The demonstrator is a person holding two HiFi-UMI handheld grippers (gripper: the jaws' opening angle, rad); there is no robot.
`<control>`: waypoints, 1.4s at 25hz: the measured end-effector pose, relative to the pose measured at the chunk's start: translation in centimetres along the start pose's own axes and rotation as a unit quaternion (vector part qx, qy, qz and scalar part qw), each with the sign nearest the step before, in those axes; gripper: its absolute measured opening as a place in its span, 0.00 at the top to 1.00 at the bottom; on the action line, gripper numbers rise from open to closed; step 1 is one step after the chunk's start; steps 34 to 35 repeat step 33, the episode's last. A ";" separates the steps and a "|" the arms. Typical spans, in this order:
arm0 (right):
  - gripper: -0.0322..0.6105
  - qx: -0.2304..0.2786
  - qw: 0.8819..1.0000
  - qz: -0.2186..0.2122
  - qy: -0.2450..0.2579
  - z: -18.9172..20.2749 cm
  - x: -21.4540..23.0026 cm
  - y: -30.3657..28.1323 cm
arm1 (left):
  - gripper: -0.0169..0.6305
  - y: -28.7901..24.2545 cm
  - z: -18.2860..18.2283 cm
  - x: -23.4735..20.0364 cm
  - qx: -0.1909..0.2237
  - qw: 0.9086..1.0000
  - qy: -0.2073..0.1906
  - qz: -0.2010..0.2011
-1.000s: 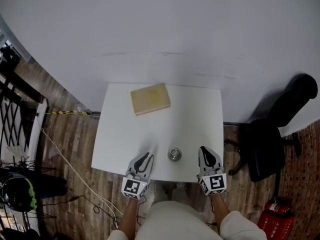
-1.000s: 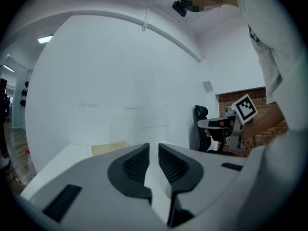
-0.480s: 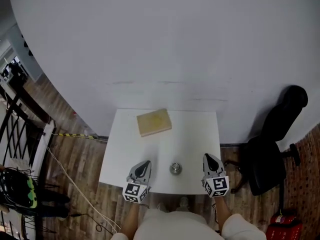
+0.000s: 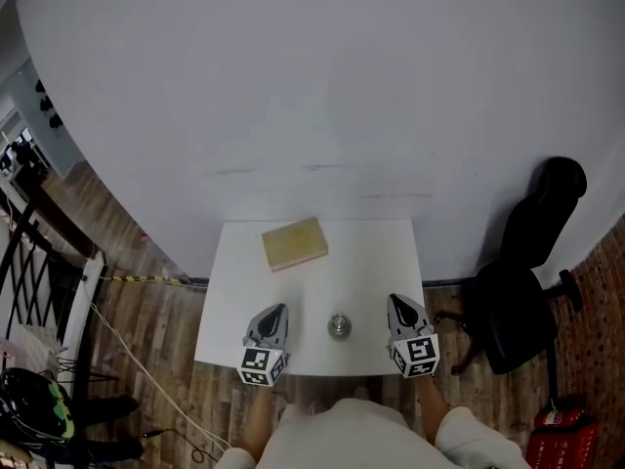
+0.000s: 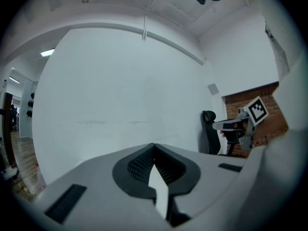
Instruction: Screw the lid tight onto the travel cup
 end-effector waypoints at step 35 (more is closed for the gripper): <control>0.95 0.003 1.000 -0.011 -0.001 0.2 -0.5 0.6 | 0.96 -0.2 0.3 1.6 -0.003 1.000 -0.005 -0.004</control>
Point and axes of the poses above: the fingertips, and each gripper's own axes: y backward along the fingers, x to its right, z out of its underside, the point moved 5 cm from there along y, backward along the fingers, and after that the axes turned 6 degrees about -z, right-handed, at the moved point
